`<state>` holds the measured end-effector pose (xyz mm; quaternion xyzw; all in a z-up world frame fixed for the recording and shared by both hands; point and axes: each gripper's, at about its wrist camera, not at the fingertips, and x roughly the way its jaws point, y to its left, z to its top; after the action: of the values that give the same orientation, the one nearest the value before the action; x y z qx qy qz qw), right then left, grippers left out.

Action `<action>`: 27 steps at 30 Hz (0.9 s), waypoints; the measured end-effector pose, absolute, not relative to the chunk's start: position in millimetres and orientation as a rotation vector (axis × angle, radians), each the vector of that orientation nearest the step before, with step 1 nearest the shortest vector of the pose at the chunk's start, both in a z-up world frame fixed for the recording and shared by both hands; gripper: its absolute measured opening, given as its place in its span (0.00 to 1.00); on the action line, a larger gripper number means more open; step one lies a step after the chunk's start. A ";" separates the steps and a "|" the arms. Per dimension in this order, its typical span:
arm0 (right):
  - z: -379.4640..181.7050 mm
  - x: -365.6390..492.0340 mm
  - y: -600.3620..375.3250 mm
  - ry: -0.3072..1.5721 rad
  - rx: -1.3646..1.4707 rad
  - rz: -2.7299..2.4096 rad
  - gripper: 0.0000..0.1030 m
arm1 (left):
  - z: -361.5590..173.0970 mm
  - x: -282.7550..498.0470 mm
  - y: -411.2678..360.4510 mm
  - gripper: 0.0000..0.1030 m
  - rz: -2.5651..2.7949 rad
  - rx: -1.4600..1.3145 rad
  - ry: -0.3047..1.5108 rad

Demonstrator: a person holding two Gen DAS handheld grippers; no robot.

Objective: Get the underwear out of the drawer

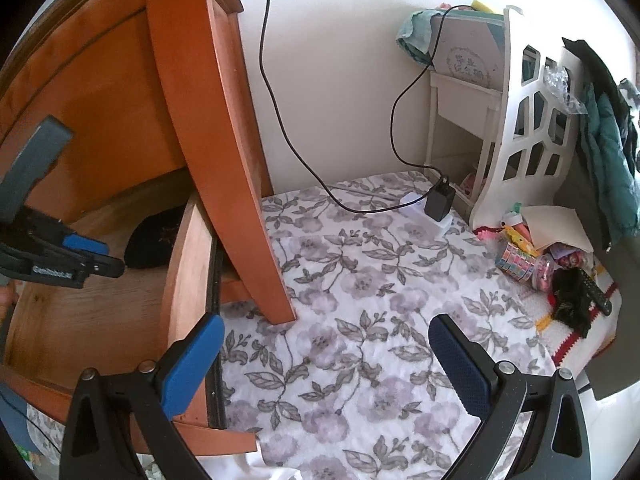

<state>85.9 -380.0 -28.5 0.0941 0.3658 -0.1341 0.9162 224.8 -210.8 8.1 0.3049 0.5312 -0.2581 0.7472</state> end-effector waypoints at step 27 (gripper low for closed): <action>-31.2 90.1 -377.8 0.737 0.193 -0.252 1.00 | -49.8 225.5 -261.5 0.15 -0.517 0.965 1.029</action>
<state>90.1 -377.8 -31.2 0.0938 0.3585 -0.1225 0.9207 225.5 -261.5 -49.8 0.4386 0.4673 -0.2348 0.7309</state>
